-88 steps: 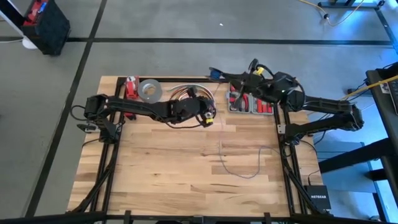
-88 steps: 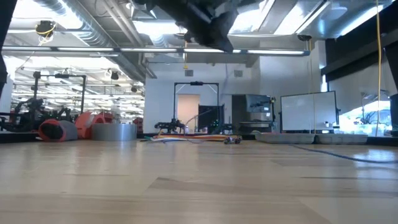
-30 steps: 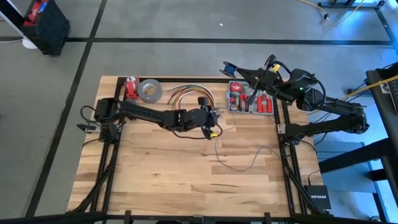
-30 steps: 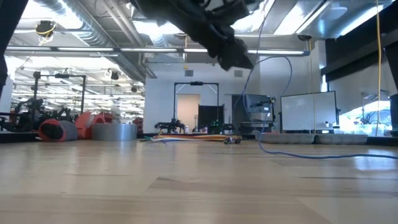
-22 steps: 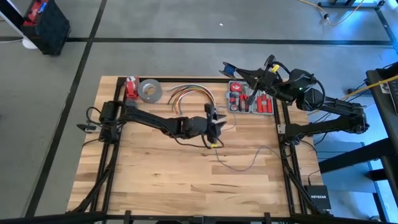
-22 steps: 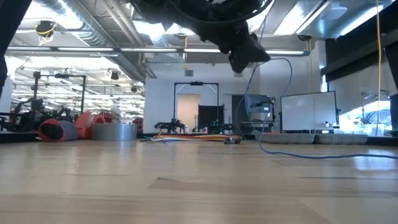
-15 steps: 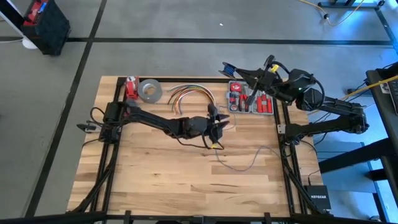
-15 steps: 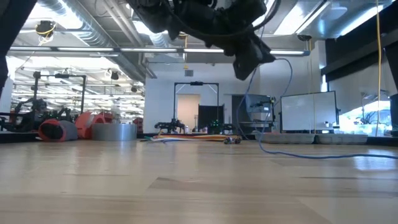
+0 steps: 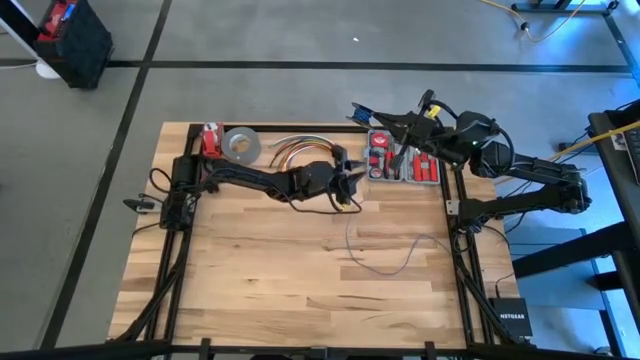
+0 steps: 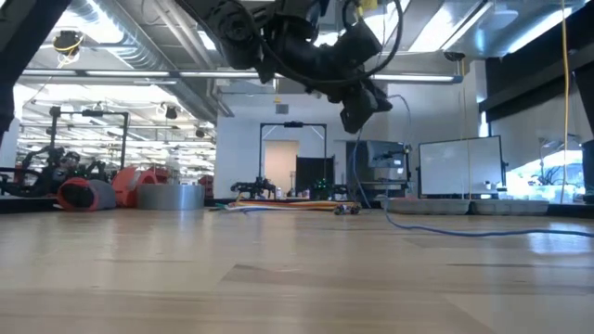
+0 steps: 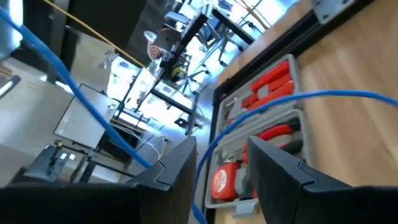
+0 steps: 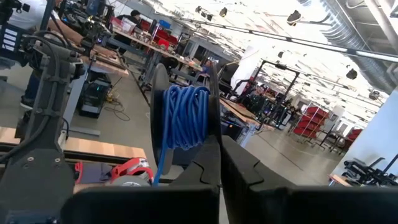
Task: Coil cords
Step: Coil the blue wire on the black spool
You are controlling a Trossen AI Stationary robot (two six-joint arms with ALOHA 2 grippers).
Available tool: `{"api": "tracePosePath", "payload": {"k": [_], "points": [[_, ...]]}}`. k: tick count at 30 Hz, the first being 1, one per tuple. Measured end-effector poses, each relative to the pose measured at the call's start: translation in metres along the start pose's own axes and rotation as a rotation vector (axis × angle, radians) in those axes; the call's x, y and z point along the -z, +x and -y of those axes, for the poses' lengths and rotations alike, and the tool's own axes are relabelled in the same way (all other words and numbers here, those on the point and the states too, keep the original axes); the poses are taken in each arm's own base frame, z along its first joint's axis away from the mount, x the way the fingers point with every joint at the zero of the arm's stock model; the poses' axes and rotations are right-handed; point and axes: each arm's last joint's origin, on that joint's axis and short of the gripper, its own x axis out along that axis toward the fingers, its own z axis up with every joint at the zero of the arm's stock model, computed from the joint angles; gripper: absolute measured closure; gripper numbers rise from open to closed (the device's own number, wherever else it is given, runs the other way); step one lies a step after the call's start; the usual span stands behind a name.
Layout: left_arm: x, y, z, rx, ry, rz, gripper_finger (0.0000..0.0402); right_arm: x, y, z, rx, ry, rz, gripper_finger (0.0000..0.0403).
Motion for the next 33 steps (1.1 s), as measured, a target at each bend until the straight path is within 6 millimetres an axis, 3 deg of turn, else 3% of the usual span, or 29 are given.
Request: {"api": "tracePosePath", "payload": {"k": [7, 15, 20, 26, 33], "points": [[0.005, 0.002, 0.001, 0.016, -0.009, -0.026, 0.0279, 0.000, 0.000, 0.000, 0.002, -0.002, 0.003, 0.0402], [-0.002, -0.002, 0.007, 0.026, -0.003, -0.010, 0.0393, 0.000, 0.000, 0.000, 0.003, -0.001, 0.004, 0.0402], [-0.003, -0.005, 0.015, 0.081, -0.033, -0.039, 0.0398, -0.002, 0.000, 0.001, 0.014, 0.005, 0.025, 0.0402], [0.007, -0.017, 0.043, 0.289, -0.039, -0.219, 0.0400, -0.010, -0.001, 0.006, 0.083, -0.005, 0.085, 0.0402], [0.022, -0.040, 0.072, 0.486, -0.088, -0.494, 0.0400, -0.047, -0.011, 0.031, 0.222, -0.073, 0.148, 0.0402]]}}
